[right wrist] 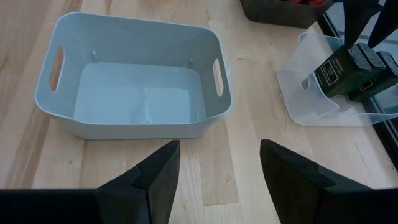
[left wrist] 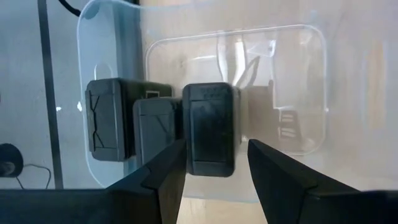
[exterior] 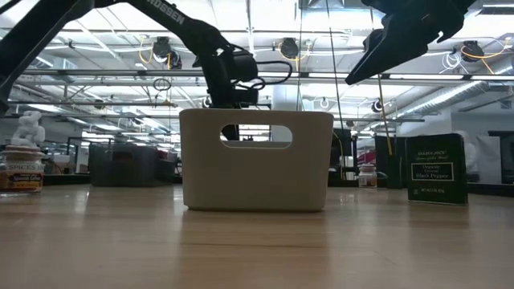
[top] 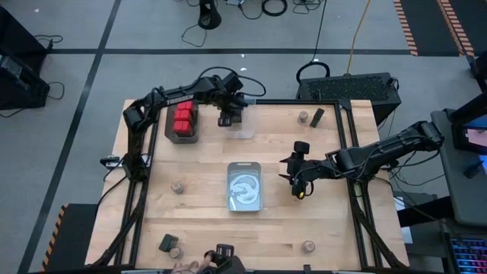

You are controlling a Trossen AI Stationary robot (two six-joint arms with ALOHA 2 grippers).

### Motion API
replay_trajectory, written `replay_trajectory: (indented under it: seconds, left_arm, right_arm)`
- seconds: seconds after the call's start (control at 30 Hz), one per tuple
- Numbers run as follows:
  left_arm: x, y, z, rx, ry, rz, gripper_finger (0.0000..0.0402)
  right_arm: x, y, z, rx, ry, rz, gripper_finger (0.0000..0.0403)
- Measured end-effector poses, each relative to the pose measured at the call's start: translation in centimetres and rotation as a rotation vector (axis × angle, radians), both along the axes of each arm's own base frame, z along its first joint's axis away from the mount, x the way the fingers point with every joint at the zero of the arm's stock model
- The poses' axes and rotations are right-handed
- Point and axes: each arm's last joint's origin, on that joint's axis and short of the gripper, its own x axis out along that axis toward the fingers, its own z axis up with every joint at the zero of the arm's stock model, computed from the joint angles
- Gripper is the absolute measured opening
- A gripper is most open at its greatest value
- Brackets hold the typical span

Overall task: Sort spices by type
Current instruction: Put the black seasoning can into the transparent bin

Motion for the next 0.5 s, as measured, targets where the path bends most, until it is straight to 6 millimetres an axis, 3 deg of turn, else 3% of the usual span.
replay_trajectory:
  seconds: [0.3, 0.5]
  left_arm:
    - [0.3, -2.3, 1.9, 0.012, -0.023, -0.048, 0.0178]
    - [1.0, -5.1, 3.0, -0.041, -0.054, 0.012, 0.0177]
  right_arm:
    - [0.0, 0.0, 0.0, 0.007, -0.002, -0.005, 0.0205]
    - [0.0, 0.0, 0.0, 0.011, -0.004, -0.008, 0.0205]
